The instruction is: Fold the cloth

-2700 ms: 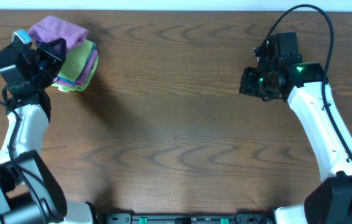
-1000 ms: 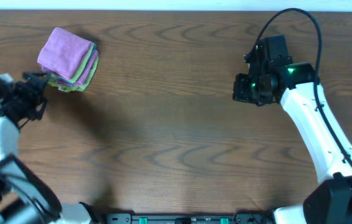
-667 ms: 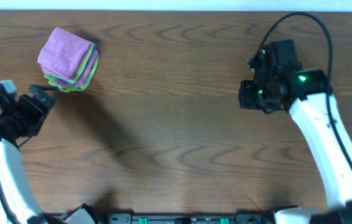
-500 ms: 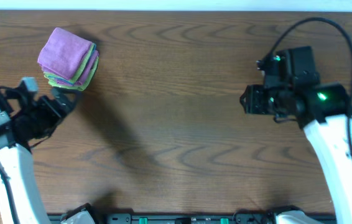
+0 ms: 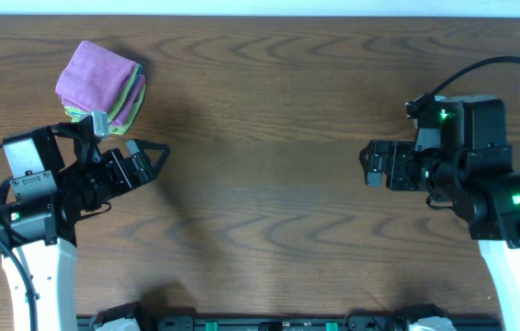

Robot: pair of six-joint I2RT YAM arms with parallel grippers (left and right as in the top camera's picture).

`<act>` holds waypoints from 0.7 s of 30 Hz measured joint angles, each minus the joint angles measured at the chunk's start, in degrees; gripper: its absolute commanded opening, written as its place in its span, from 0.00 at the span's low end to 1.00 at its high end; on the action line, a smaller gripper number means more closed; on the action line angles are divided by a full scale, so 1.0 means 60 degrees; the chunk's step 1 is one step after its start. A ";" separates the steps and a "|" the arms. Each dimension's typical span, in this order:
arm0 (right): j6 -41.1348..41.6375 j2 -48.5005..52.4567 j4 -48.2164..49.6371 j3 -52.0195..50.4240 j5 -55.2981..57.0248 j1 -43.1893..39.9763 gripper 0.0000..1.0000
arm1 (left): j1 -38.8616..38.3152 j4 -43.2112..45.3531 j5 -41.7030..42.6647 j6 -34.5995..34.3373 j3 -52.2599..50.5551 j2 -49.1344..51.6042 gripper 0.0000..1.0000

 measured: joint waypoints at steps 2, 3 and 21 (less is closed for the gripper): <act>0.0000 0.0007 0.0000 0.0000 0.0022 0.0000 0.99 | -0.0007 0.0000 -0.0204 -0.0004 0.0000 0.0000 0.96; 0.0000 0.0007 0.0000 0.0000 0.0025 0.0000 0.99 | -0.0007 -0.0004 -0.0350 -0.0004 0.0000 0.0000 0.96; 0.0000 0.0011 -0.0004 0.0000 0.0033 0.0000 0.99 | -0.0681 -0.0124 -0.5912 0.0000 -0.0007 -0.2295 0.95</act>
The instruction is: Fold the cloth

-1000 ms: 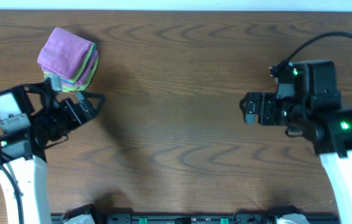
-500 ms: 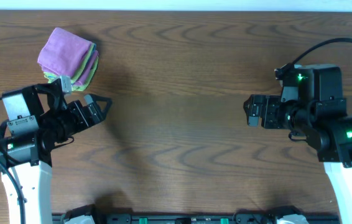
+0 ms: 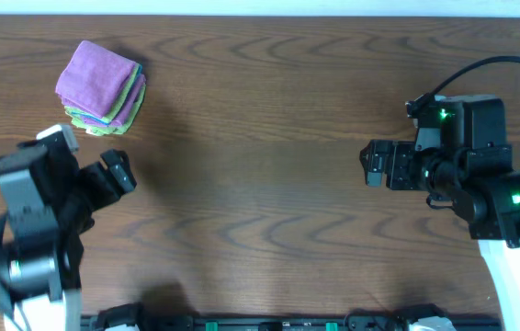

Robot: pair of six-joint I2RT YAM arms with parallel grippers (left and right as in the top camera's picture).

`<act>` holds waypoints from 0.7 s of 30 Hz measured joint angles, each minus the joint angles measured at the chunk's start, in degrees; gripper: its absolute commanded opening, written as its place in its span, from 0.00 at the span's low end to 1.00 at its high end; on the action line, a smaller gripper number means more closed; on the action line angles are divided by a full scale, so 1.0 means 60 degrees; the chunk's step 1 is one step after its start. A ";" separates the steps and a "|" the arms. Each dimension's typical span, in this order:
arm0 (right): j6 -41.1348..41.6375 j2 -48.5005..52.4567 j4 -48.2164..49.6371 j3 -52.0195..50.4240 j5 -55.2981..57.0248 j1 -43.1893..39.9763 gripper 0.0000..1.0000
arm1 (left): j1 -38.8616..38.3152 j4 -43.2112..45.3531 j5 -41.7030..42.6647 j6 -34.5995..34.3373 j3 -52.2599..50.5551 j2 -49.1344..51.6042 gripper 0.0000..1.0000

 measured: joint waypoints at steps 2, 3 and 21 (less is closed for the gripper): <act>0.0000 0.0000 0.0000 0.0000 0.0000 0.0000 0.99 | -0.0506 0.0317 -0.0710 -0.0007 -0.0047 -0.0634 0.95; 0.0000 -0.0004 0.0004 0.0000 0.0004 0.0000 0.99 | -0.0772 0.0648 -0.1067 0.0004 -0.0135 -0.0943 0.96; 0.0000 0.0007 0.0000 0.0000 0.0025 0.0000 0.99 | -0.1515 0.4455 -0.2543 -0.0109 -0.6269 -0.5293 0.95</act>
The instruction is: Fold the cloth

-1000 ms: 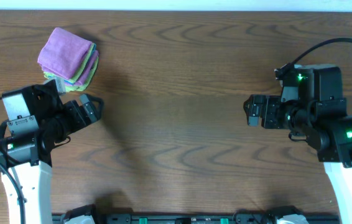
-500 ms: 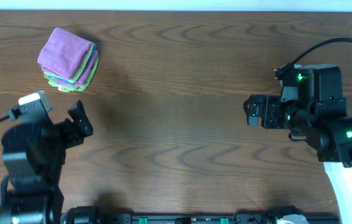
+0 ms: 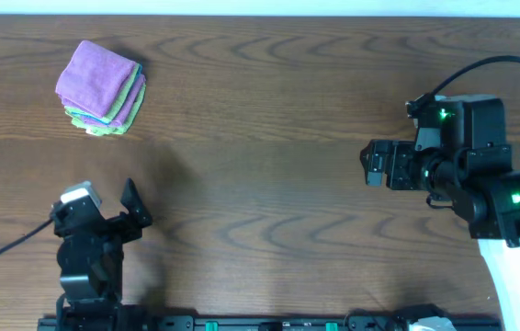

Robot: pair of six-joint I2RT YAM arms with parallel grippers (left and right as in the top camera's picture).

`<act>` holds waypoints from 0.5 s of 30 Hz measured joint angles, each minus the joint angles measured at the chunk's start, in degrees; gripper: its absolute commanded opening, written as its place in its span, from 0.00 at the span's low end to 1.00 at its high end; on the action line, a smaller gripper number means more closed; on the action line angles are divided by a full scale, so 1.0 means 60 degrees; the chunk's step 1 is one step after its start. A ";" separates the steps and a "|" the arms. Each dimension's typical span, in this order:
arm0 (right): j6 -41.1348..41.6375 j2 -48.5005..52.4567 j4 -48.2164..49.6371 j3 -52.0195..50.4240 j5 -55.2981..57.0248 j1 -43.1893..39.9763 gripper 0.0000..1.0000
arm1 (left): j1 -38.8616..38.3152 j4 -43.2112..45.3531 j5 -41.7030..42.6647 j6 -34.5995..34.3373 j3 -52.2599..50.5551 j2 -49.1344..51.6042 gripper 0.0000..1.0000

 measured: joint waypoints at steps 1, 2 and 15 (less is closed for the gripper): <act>0.0000 0.0000 0.0000 0.0000 0.0004 0.0000 0.99 | 0.0000 0.0066 0.0000 -0.0011 -0.0324 -0.0237 0.95; 0.0000 0.0000 0.0000 0.0000 0.0007 0.0000 0.99 | 0.0000 0.0069 0.0000 -0.0036 -0.0510 -0.0379 0.95; 0.0000 0.0004 -0.0004 0.0000 0.0004 0.0000 0.99 | -0.0007 0.0248 0.0000 -0.0106 -0.2058 -0.2215 0.95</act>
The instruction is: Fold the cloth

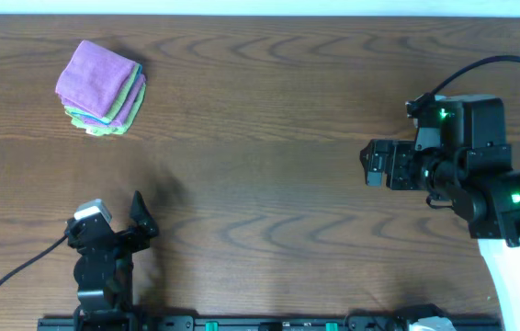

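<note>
A stack of folded cloths (pixel 102 89), purple on top with green and blue edges below, lies at the far left of the wooden table (pixel 260 101). My left gripper (pixel 142 221) sits low at the front left, well apart from the stack. Its two dark fingers are spread and hold nothing. My right gripper (pixel 368 164) hovers at the right side of the table, pointing left, its fingers apart and empty.
The left arm's black cable (pixel 21 267) trails toward the front left corner. The right arm's body (pixel 480 175) and its cable (pixel 480 69) fill the right edge. A black rail (pixel 260 323) runs along the table's front edge.
The left gripper has shifted slightly nearer the front edge and a little right. The cloth stack and the right arm have not moved.
The left gripper stood open just below the folded stack. It was then lower and clear of the stack, then near the front edge, where it now rests. The stack stayed folded in place and the right arm held still throughout.
</note>
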Robot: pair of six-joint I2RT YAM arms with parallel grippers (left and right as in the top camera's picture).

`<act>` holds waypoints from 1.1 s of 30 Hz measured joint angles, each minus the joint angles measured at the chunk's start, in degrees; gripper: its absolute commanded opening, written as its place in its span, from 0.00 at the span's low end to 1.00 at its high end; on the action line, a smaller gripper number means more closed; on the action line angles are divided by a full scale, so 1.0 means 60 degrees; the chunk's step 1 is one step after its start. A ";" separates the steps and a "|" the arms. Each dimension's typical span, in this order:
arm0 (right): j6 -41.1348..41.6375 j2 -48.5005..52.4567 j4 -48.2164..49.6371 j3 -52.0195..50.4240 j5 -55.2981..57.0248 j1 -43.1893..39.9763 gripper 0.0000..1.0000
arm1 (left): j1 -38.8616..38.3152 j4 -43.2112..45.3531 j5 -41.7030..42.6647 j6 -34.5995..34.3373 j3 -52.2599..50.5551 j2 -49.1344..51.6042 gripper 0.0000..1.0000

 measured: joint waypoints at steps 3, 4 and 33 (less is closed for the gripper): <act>0.0000 0.0000 0.0004 0.0000 0.0000 0.0000 0.99 | 0.0000 0.0102 -0.0004 0.0004 -0.0091 -0.0251 0.96; 0.0000 0.0000 0.0004 0.0000 -0.0004 0.0000 0.99 | 0.0000 0.0117 0.0000 0.0018 -0.0095 -0.0255 0.96; 0.0000 -0.0004 0.0004 0.0000 0.0000 0.0000 0.99 | 0.0000 0.0124 0.0510 0.2218 -0.0098 -0.0273 0.95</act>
